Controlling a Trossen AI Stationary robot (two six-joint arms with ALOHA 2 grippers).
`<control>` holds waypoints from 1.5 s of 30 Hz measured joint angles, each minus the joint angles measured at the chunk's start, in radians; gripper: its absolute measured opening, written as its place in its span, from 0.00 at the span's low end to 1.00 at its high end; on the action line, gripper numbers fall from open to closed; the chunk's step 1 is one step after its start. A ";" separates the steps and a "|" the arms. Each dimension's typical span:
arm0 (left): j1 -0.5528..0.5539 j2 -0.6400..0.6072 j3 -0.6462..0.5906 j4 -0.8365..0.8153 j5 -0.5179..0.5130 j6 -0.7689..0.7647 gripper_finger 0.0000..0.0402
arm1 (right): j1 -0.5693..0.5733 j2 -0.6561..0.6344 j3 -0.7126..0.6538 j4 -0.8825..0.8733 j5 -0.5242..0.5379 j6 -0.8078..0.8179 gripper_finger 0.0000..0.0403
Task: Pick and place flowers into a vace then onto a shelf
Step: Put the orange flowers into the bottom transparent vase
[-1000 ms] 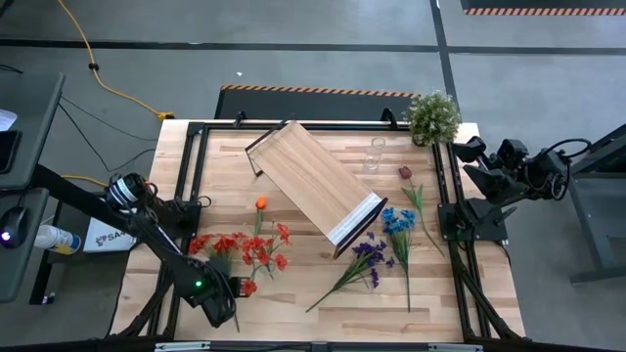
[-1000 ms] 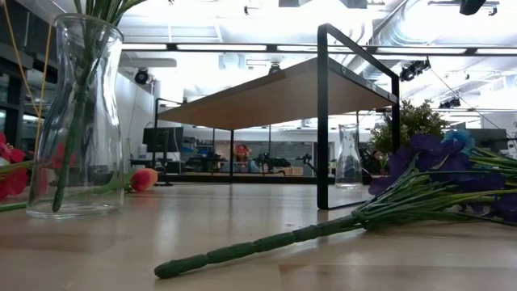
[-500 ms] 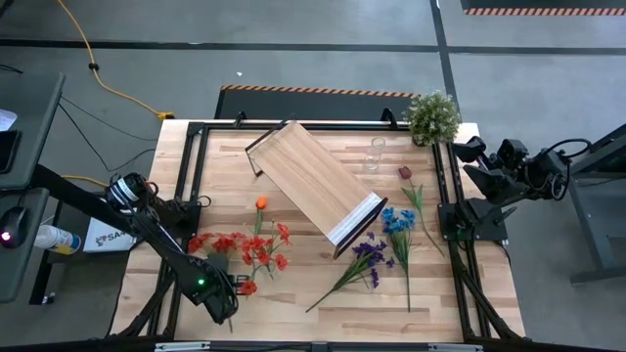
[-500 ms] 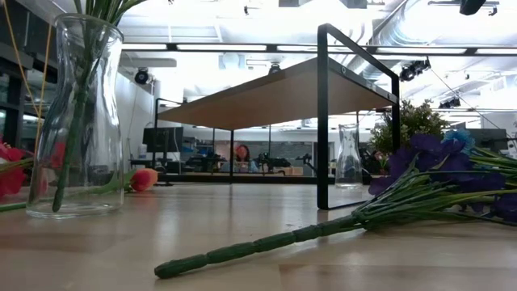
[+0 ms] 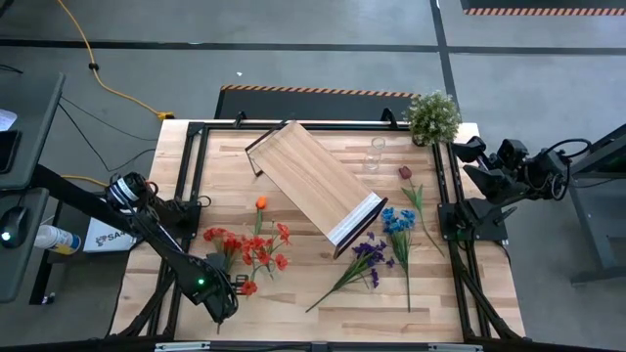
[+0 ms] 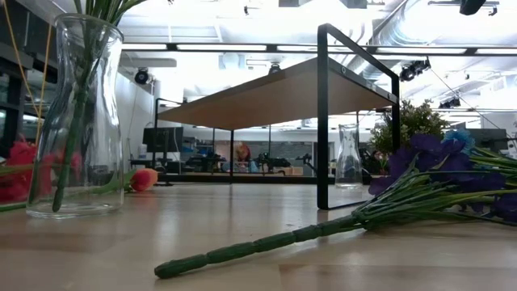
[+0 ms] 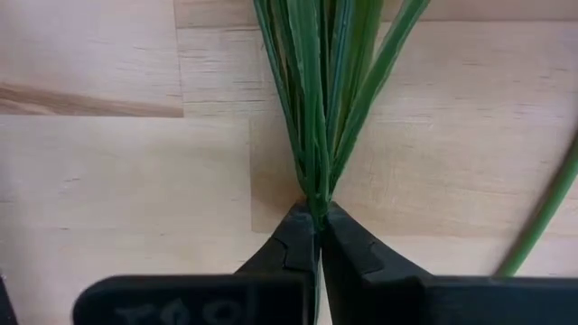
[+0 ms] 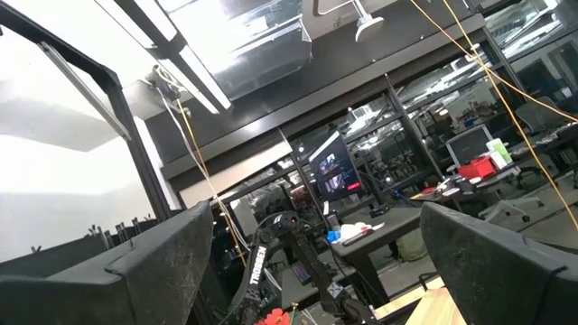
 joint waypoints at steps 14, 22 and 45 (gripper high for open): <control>-0.011 0.000 0.114 -0.275 0.040 -0.010 0.09 | 0.000 0.000 0.000 0.008 0.003 -0.001 0.95; -0.040 -0.012 0.273 -0.530 0.043 -0.014 0.09 | 0.000 0.000 0.000 0.020 0.003 -0.010 0.95; -0.053 -0.015 0.491 -0.761 -0.026 -0.020 0.09 | 0.000 0.000 0.000 0.021 -0.030 -0.009 0.95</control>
